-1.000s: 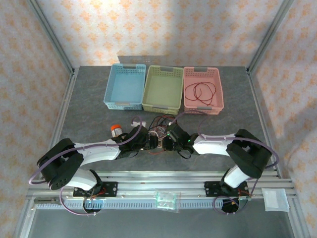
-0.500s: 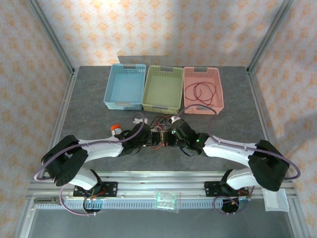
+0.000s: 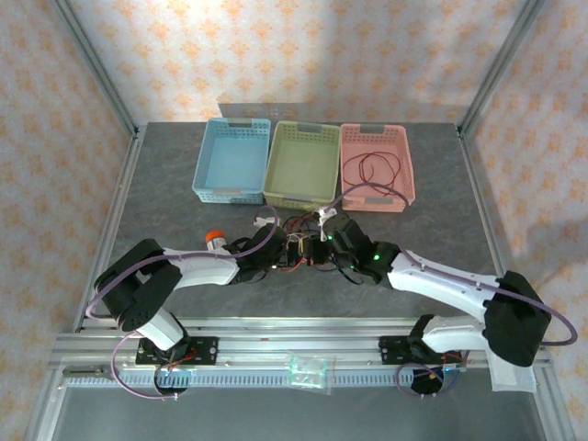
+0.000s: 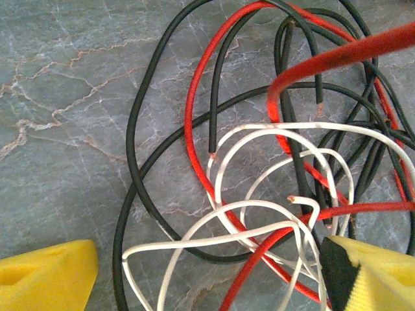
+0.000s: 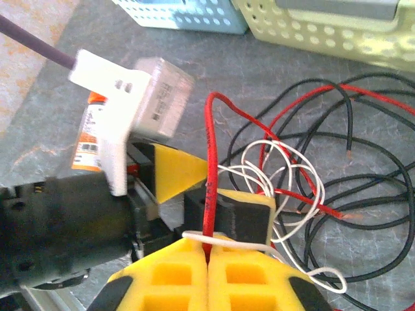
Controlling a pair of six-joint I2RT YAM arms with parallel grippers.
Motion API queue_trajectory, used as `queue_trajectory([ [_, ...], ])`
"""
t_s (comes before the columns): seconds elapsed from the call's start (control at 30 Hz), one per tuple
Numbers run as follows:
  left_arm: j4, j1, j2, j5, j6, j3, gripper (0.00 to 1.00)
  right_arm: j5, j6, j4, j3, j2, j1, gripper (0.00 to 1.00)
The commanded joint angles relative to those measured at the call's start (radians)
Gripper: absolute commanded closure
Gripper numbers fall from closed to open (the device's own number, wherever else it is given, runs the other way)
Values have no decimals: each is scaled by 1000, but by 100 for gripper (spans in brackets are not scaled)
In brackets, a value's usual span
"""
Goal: Untangle the cables
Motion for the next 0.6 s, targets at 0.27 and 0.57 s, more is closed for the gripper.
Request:
queue_trajectory([
  [0.27,50,12,53,-36,-9,-7,11,23,-95,-115,89,-98,-37,100],
  [0.57,61,16,96,-41,-16,-26,11,80,-166,-218,190,-150,-48,100],
])
